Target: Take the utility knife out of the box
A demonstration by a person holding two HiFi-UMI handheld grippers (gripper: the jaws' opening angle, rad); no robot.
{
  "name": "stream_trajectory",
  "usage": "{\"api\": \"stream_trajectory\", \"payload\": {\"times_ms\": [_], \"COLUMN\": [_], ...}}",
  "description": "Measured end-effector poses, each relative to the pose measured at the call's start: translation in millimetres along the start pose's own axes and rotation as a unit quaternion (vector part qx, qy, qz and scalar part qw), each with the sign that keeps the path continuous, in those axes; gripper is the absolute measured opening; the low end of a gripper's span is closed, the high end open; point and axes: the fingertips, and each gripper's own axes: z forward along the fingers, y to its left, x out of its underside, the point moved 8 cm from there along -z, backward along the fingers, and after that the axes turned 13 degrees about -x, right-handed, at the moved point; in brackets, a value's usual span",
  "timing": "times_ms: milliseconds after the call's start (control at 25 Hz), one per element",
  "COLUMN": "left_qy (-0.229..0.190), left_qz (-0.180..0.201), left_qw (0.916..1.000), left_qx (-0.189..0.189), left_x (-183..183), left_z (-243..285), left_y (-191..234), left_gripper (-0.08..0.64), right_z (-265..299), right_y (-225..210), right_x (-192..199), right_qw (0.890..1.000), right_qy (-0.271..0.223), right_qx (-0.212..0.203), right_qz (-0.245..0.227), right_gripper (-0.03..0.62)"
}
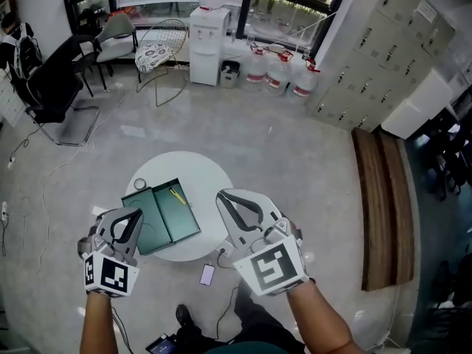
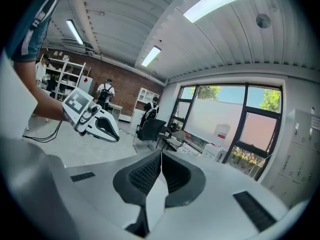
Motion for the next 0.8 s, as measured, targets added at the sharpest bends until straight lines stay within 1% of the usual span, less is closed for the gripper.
{"api": "stream_trajectory", "payload": {"times_ms": [200,440,600,800], "left_qy": [0.020,0.040,0.054,0.078], "left_qz": [0.025,0.050,0.073,0.102], "left_qw": [0.9989,0.9950,0.9898,0.9807], "left_qx": [0.035,0.077,0.110,0.147], "left_x": [30.0,56.6,75.1,96.8], "left_z": [58.8,123.1,165.1,215.7], "left_y": [-26.1,-61.6,-90.9,-127.2], "left_gripper": [0.020,0.021,0.021,0.022], "right_z": [18.0,22.5,23.1,22.8], "right_y": [-19.3,-38.6,-46.4,-56.3], "right_x": [49.2,108.1,149.3,197.1], "right_qw": [1.000,0.999,0.997,0.996], "right_qy": [0.011,0.025,0.036,0.050], "right_qx": [0.005,0.013,0.015,0.011], "right_qz": [0.018,0.041,0.060,0.076], "right_gripper": [0.038,0.038,0.038,0.038]}}
